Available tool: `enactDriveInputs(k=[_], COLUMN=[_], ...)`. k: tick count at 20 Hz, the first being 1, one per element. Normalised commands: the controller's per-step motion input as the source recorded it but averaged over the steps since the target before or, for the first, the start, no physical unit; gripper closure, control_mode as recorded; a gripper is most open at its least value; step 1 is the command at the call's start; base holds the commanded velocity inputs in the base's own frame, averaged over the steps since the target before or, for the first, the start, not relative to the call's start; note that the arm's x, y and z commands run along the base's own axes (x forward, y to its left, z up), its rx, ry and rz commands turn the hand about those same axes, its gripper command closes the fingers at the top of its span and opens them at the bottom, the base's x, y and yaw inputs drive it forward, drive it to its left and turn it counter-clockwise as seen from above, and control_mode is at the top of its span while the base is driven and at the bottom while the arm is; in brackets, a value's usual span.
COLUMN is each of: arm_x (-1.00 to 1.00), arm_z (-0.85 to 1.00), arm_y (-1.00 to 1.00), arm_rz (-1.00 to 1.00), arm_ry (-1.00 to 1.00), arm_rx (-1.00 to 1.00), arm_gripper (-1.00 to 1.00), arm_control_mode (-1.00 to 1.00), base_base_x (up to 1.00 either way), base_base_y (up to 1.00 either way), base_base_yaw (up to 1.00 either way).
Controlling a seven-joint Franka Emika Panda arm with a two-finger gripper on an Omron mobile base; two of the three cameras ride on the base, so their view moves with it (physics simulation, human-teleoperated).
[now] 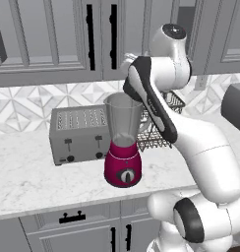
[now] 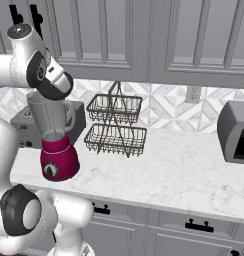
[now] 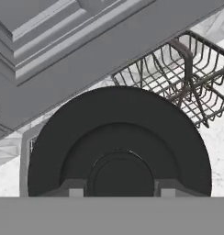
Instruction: Close the lid blender by securely placing the lid on top.
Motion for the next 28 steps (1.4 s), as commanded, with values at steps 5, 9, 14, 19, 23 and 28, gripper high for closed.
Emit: enactDriveInputs(k=[5, 9, 14, 19, 23, 28], arm_x=[0.03, 0.0, 0.0, 0.01, 0.46, 0.47], arm_z=[-0.07, -0.36, -0.3, -0.31, -0.02, 0.0], arm_y=[0.19, 0.07, 0.32, 0.37, 0.23, 0.06], arm_rz=[0.0, 0.0, 0.0, 0.0, 0.0, 0.0], arm_ry=[0.07, 0.02, 0.08, 0.04, 0.0, 0.0], arm_rx=[-0.02, -0.03, -0.01, 0.0, 0.0, 0.0], arm_gripper=[1.0, 1.0, 1.0, 1.0, 1.0, 1.0], arm_control_mode=[-1.0, -1.0, -1.0, -1.0, -1.0, -1.0], base_base_x=[0.0, 0.0, 0.0, 0.0, 0.0, 0.0], base_base_y=[0.0, 0.0, 0.0, 0.0, 0.0, 0.0], base_base_yaw=[0.0, 0.0, 0.0, 0.0, 0.0, 0.0])
